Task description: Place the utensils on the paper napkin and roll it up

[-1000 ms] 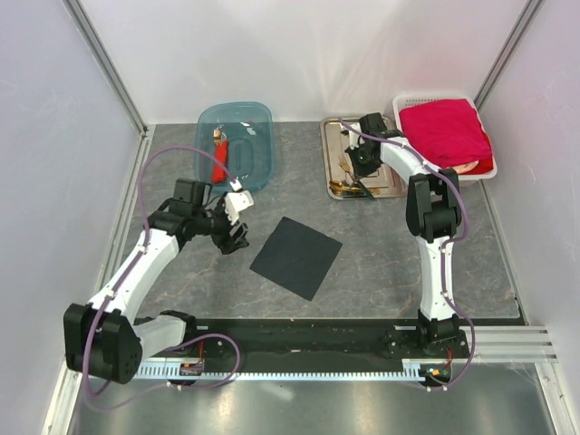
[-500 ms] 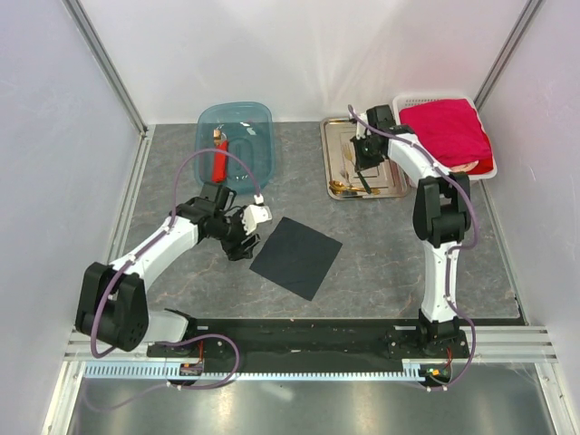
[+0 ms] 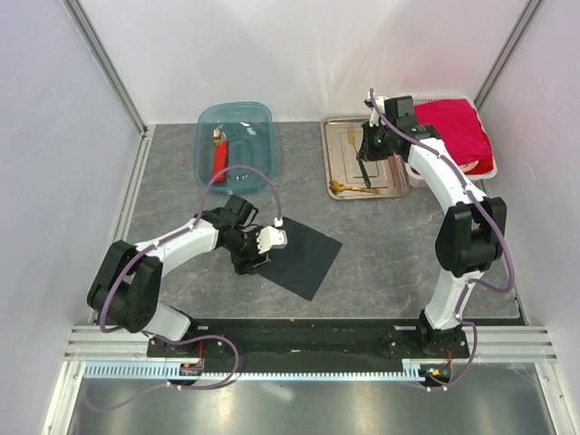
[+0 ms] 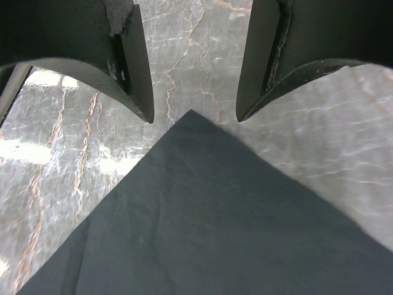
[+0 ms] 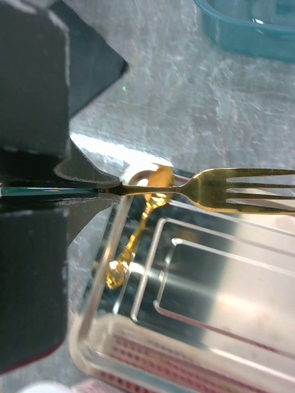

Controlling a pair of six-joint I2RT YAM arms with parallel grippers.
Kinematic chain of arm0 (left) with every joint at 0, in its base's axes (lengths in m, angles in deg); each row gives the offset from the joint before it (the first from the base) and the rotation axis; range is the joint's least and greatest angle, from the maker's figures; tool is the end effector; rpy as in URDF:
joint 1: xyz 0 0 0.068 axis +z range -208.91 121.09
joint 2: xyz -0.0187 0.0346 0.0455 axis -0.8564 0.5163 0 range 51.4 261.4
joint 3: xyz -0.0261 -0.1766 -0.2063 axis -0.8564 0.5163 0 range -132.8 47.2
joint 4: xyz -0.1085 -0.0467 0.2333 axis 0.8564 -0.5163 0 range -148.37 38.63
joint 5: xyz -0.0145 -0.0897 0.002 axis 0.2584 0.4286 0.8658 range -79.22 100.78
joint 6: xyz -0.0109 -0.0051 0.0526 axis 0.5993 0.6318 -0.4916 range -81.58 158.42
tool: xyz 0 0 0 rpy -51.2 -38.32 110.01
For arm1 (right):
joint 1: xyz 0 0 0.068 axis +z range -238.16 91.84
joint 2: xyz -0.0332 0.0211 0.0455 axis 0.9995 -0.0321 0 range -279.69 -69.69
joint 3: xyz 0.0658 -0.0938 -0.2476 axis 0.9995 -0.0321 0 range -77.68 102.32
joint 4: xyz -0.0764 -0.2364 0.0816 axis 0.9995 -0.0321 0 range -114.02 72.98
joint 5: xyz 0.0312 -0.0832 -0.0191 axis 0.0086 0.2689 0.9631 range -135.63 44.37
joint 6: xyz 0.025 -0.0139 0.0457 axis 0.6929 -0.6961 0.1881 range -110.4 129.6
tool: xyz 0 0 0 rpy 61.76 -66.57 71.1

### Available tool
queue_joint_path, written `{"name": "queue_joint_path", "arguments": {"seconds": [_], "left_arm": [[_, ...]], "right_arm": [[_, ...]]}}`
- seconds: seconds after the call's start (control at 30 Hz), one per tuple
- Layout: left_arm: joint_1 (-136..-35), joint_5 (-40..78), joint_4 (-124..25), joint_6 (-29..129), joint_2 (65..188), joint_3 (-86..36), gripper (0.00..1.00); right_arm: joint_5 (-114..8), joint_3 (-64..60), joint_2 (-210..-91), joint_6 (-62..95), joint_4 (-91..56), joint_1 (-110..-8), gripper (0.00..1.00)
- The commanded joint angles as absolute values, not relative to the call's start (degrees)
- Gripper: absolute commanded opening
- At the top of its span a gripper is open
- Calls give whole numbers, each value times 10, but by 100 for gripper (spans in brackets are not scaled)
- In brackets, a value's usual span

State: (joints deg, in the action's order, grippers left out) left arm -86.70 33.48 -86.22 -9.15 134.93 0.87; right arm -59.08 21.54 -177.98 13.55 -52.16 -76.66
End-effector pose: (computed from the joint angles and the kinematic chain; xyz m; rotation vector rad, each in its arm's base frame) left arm 0.2188 -0.1308 0.1738 1.7375 2.1081 -0.4657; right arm 0.4218 0.0943 0.3091 -0.2714 2.3362 0.4078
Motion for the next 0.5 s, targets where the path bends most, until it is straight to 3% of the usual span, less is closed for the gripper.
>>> {"name": "queue_joint_path", "arguments": {"seconds": [0.0, 0.47], "left_arm": [[-870, 297, -821, -125, 1378, 17, 62], [-876, 276, -763, -86, 1450, -23, 58]], "right_arm": [[-621, 169, -1724, 182, -504, -766, 0], [-622, 44, -1644, 245, -475, -762, 0]]}}
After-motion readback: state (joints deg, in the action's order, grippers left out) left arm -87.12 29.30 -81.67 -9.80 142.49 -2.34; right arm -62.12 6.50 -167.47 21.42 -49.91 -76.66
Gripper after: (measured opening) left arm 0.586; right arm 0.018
